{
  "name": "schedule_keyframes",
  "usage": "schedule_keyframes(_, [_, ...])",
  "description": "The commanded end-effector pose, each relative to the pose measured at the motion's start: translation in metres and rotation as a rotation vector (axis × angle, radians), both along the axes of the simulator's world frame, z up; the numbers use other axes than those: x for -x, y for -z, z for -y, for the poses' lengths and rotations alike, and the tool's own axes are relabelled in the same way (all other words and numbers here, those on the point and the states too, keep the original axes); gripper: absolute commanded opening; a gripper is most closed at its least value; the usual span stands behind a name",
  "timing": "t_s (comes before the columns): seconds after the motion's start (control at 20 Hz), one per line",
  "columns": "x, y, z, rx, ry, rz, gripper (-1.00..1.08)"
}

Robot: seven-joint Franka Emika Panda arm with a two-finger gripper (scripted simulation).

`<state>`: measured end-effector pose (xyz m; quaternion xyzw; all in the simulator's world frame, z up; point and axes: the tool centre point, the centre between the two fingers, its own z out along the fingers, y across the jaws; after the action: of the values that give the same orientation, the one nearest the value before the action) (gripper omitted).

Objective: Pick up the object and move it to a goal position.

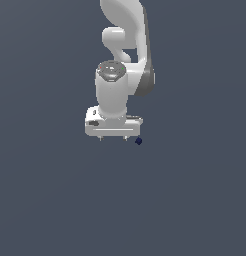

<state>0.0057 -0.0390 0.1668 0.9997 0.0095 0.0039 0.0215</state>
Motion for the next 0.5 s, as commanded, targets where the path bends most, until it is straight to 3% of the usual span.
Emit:
schedule_keyframes(0.0, [0.000,0.000,0.000,0.000,0.000,0.000,1.00])
schedule_keyframes(0.45, [-0.001,0.004,0.029,0.017,0.004,-0.007,1.00])
